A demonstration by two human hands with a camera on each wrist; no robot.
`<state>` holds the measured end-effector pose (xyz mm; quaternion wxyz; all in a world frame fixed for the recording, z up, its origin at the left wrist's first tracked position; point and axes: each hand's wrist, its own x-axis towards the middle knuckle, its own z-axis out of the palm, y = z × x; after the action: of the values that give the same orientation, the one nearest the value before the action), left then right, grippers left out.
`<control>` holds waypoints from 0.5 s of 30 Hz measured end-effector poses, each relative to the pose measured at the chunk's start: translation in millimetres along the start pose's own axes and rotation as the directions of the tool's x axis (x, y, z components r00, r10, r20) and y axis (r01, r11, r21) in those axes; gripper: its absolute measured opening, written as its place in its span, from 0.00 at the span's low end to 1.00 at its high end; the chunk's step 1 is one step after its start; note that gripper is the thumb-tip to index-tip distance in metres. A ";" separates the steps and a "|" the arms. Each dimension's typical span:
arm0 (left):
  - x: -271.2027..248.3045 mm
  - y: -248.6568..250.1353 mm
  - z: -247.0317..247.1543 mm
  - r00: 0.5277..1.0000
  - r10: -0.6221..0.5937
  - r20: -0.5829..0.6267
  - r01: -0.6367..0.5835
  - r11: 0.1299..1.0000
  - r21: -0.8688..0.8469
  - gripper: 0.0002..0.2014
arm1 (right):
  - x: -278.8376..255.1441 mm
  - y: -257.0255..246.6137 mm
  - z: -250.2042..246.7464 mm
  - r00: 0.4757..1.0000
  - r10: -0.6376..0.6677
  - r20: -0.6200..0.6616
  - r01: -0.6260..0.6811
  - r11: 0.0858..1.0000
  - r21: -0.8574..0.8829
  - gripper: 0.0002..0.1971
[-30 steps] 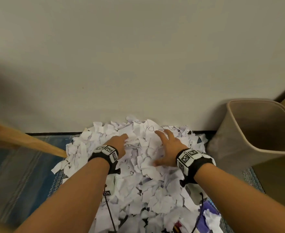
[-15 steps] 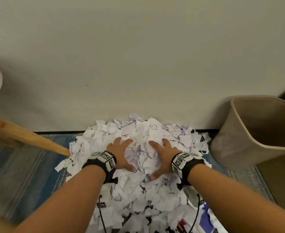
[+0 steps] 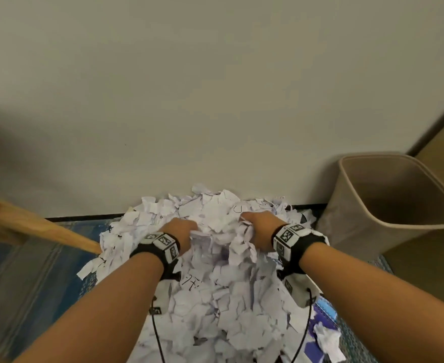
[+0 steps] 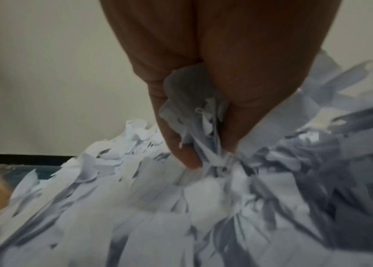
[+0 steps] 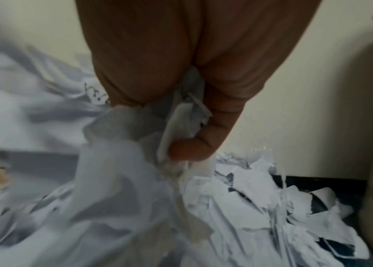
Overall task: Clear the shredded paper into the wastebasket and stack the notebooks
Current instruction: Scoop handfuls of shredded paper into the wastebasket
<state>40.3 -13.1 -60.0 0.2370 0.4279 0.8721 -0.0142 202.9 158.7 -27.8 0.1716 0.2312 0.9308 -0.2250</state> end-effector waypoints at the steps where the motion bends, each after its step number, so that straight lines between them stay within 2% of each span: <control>1: 2.7 1.9 -6.9 0.999 -0.003 -0.041 0.002 1.000 -0.021 0.16 | -2.3 5.2 -6.2 0.999 0.003 -0.032 -0.003 1.000 0.014 0.19; 3: 5.4 6.8 -13.6 0.993 -0.014 -0.117 0.004 0.996 -0.087 0.22 | -8.1 14.9 -15.6 0.996 0.009 -0.088 -0.008 1.000 0.018 0.18; 5: 3.4 14.6 -10.4 0.994 -0.020 -0.109 0.009 0.994 -0.107 0.31 | -13.9 22.8 -20.5 0.993 0.045 -0.113 -0.039 0.998 0.055 0.16; 9: -1.7 34.8 15.0 0.998 -0.059 0.036 0.058 0.998 0.028 0.43 | -17.3 35.0 -20.6 0.990 0.087 -0.112 -0.085 0.996 0.024 0.13; 13: 2.7 41.7 43.7 0.978 -0.100 0.184 0.091 0.994 0.053 0.65 | -18.1 41.5 -22.4 0.987 0.072 -0.143 -0.067 0.997 0.045 0.12; 15: 2.2 41.2 54.5 0.971 -0.107 0.214 0.094 0.993 0.067 0.66 | -18.5 44.0 -23.5 0.984 0.057 -0.171 -0.044 0.996 0.077 0.11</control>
<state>92.0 2.2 -102.0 0.3178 0.3857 0.8607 -0.0976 235.6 198.7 -15.1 0.0871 0.2797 0.9272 -0.2335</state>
